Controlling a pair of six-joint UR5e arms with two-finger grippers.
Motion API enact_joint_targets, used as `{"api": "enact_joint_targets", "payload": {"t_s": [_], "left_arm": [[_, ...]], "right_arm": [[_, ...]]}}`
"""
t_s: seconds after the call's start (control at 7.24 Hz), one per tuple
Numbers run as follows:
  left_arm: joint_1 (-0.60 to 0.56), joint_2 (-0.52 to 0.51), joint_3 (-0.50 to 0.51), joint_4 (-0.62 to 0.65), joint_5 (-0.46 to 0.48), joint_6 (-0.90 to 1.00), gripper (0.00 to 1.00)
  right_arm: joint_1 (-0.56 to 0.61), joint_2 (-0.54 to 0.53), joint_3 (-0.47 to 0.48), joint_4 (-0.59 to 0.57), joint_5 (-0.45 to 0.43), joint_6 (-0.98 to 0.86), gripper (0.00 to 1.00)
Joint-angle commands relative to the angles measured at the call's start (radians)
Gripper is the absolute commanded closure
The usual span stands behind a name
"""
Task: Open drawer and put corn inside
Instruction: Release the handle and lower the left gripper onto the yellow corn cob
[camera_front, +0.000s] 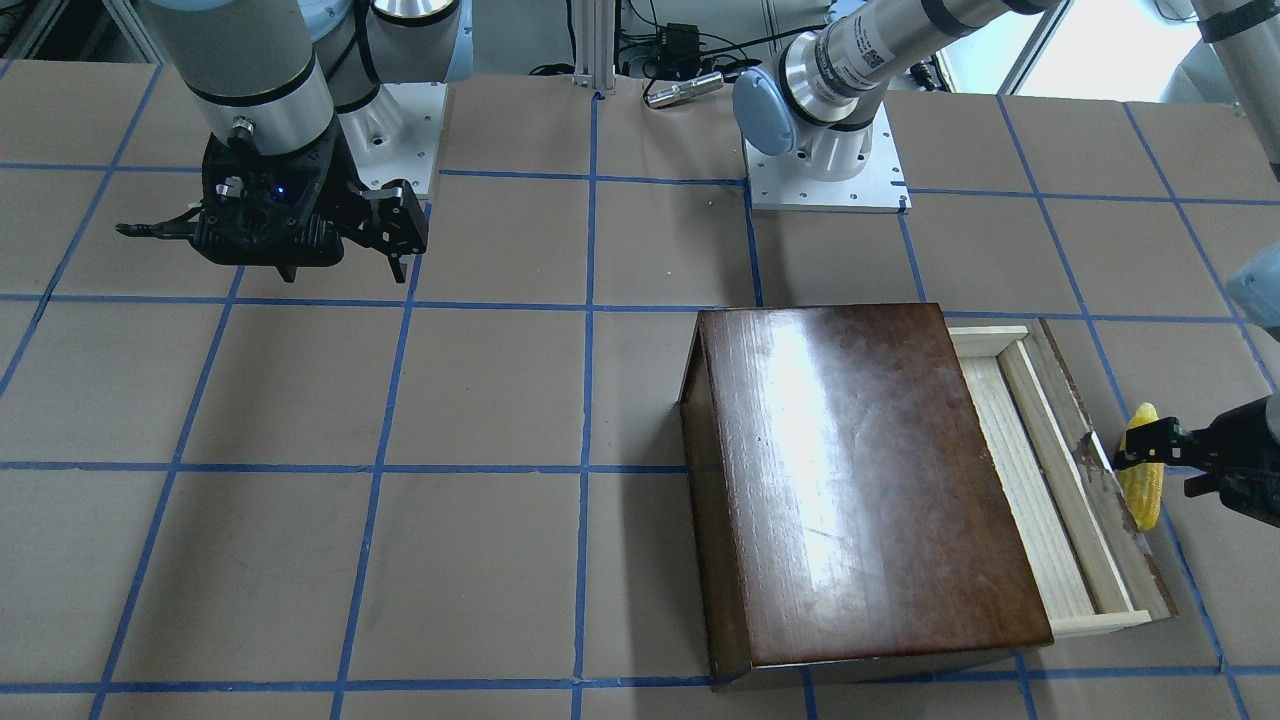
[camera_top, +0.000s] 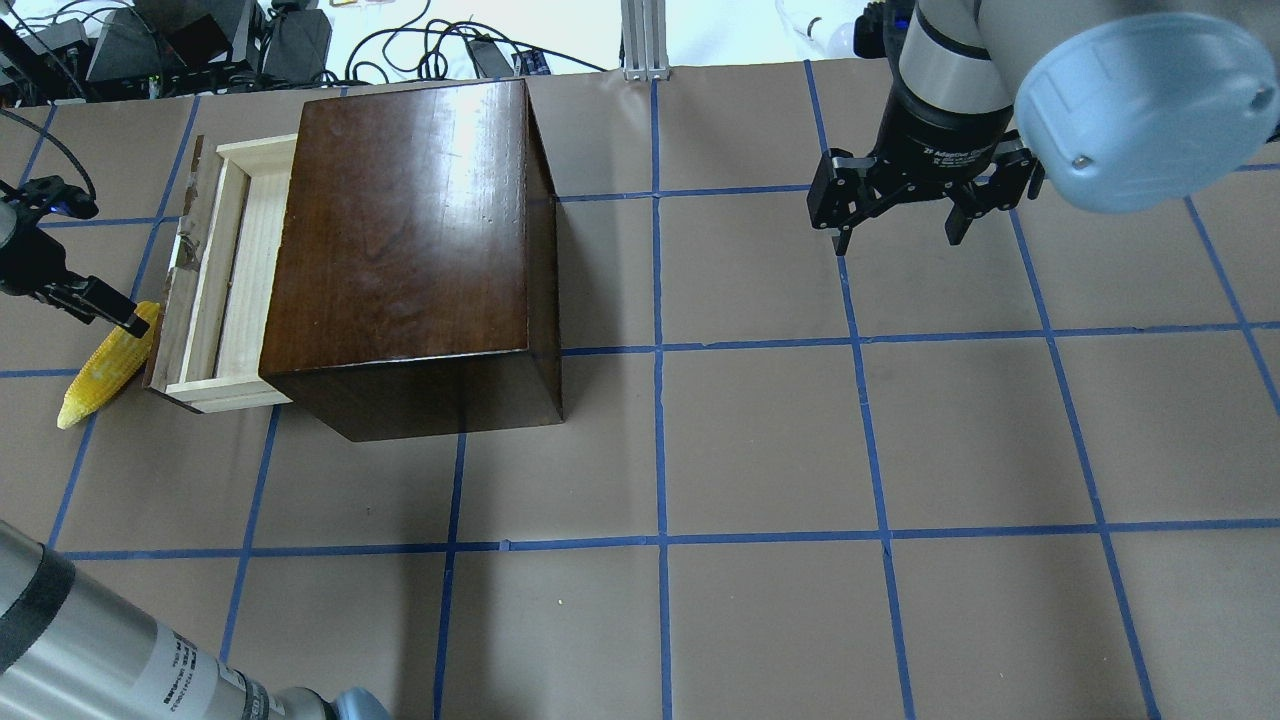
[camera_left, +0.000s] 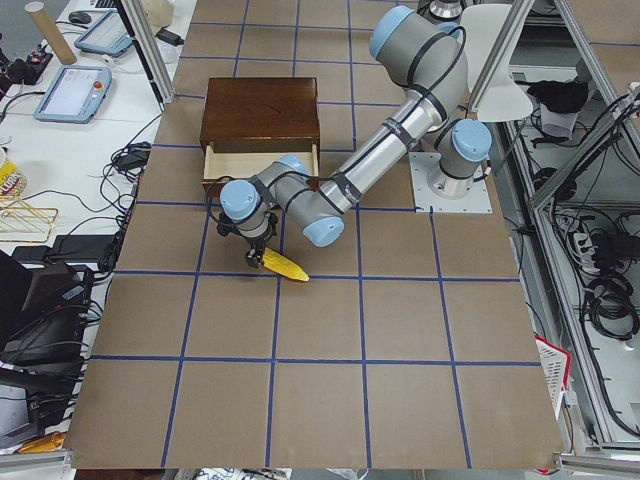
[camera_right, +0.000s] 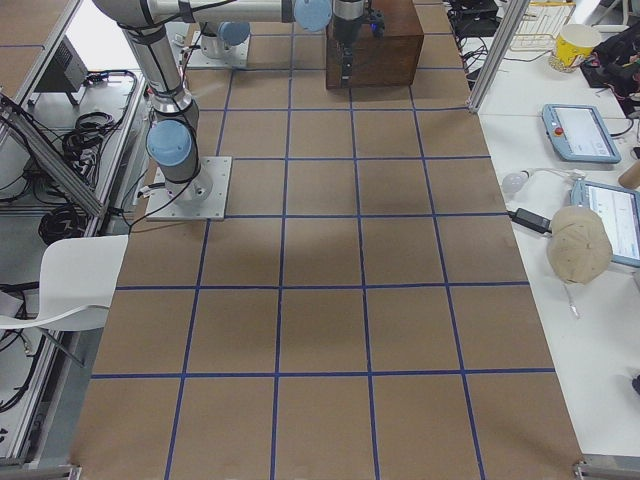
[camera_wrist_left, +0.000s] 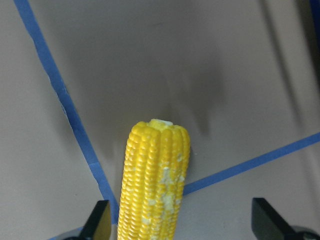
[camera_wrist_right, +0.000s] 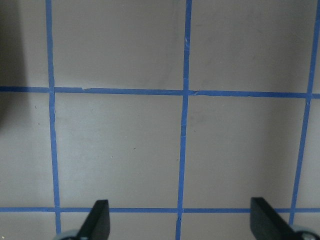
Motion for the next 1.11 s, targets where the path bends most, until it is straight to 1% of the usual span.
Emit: {"api": "enact_joint_targets", "payload": {"t_s": [0.0,0.28,0.41,0.55,0.97], "left_arm": [[0.001,-0.025,-0.028,0.046,0.038,-0.001,0.00],[0.001,-0.031,-0.056,0.115,0.038,-0.001,0.00],[0.001,-0.032,-0.058,0.124,0.038,-0.002,0.04],[0.001,-0.034,-0.058,0.126,0.038,-0.005,0.10],[0.001,-0.034,-0.056,0.128,0.038,-0.005,0.50]], "right_arm": [[0.000,0.000,0.000,0.000,0.000,0.000,0.00],[0.000,0.000,0.000,0.000,0.000,0.000,0.00],[0.000,0.000,0.000,0.000,0.000,0.000,0.00],[0.002,0.000,0.000,0.000,0.000,0.000,0.00],[0.000,0.000,0.000,0.000,0.000,0.000,0.00]]}}
